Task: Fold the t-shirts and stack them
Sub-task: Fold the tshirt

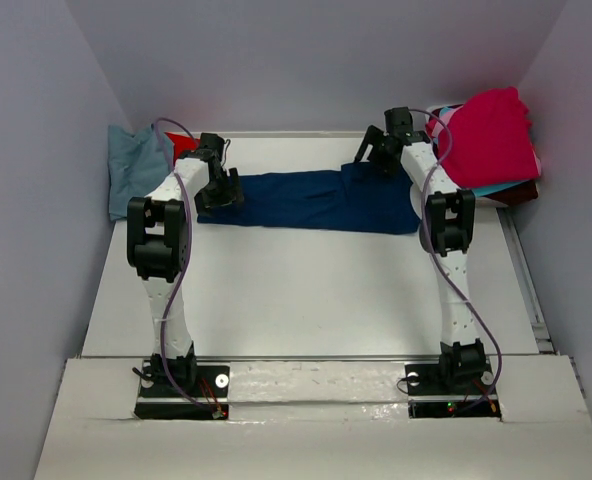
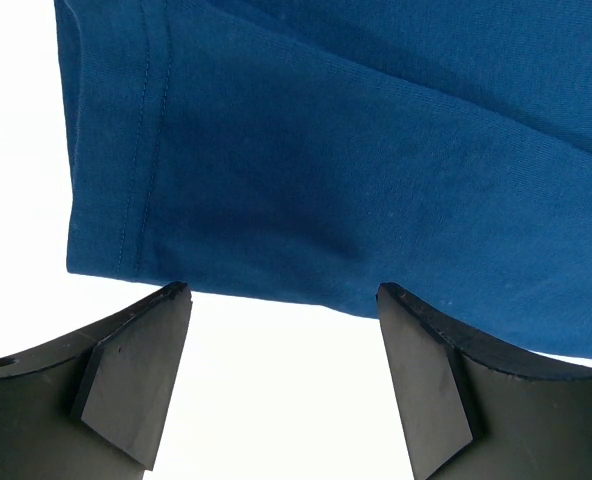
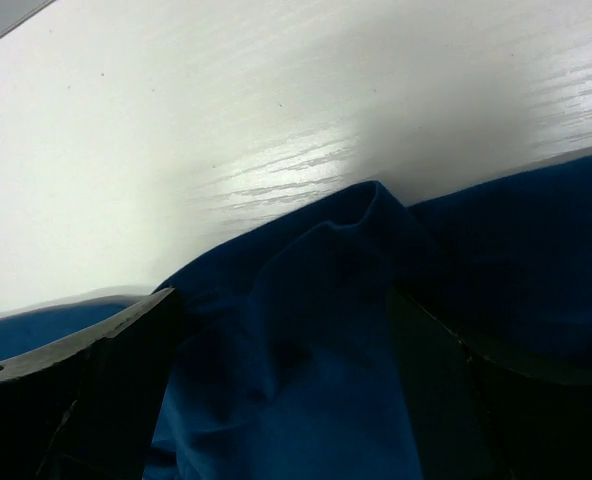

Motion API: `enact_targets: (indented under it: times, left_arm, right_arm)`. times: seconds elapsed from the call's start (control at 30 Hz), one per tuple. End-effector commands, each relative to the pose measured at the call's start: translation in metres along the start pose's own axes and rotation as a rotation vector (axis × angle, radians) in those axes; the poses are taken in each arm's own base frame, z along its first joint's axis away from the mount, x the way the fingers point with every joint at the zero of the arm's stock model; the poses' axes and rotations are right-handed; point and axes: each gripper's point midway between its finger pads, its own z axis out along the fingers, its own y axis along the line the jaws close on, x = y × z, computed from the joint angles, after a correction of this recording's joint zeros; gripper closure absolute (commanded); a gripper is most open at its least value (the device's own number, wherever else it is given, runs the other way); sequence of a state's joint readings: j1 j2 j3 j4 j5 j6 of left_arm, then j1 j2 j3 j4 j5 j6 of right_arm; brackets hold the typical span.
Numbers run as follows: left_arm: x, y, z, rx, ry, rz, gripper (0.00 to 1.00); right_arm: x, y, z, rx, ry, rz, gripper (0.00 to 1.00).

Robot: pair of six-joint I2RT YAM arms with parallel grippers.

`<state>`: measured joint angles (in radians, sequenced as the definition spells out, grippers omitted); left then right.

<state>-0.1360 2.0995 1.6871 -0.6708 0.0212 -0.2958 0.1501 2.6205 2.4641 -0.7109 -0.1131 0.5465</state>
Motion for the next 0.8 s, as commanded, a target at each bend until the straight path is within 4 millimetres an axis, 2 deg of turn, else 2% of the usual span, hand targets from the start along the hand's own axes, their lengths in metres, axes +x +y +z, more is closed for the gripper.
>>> enact_targets:
  times: [0.0, 0.13, 0.17, 0.23, 0.27, 0.37, 0.5, 0.53, 0.6, 0.67, 0.77]
  left_arm:
    - [-0.012, -0.002, -0.021, 0.009, -0.057, 0.009, 0.14]
    - [-0.012, -0.003, -0.020, 0.012, -0.064, 0.000, 0.14]
    - [-0.013, 0.002, -0.019, -0.016, -0.075, -0.006, 0.14]
    - [-0.018, 0.003, -0.022, -0.026, -0.100, -0.018, 0.14]
    - [-0.022, 0.004, -0.023, -0.026, -0.128, -0.025, 0.14]
    - [-0.038, 0.003, -0.037, -0.027, -0.201, -0.036, 0.14]
    - [-0.050, 0.000, -0.037, -0.032, -0.213, -0.037, 0.14]
    - [-0.049, 0.001, -0.030, -0.040, -0.200, -0.039, 0.14]
    - [-0.057, -0.002, -0.032, -0.035, -0.220, -0.041, 0.14]
    - [-0.065, -0.003, -0.033, -0.035, -0.239, -0.042, 0.14]
    - [-0.073, -0.003, -0.031, -0.051, -0.246, -0.033, 0.15]
  right_arm:
    - [-0.011, 0.011, -0.025, -0.038, -0.018, -0.008, 0.11]
    - [-0.017, 0.024, -0.058, -0.062, -0.010, -0.009, 0.11]
    - [-0.019, 0.028, -0.063, -0.072, -0.016, -0.010, 0.11]
    - [-0.014, 0.030, -0.074, -0.078, 0.011, -0.001, 0.12]
    - [-0.015, 0.036, -0.087, -0.098, 0.011, -0.003, 0.12]
    - [0.006, 0.025, -0.094, -0.069, 0.068, 0.012, 0.13]
    - [0.022, 0.014, -0.107, -0.032, 0.103, 0.012, 0.15]
    - [0.029, 0.009, -0.113, -0.011, 0.128, 0.017, 0.17]
    - [0.041, 0.004, -0.115, 0.009, 0.175, 0.026, 0.22]
    - [0.064, -0.006, -0.117, 0.033, 0.250, 0.045, 0.33]
    - [0.088, -0.022, -0.118, 0.061, 0.288, 0.054, 0.48]
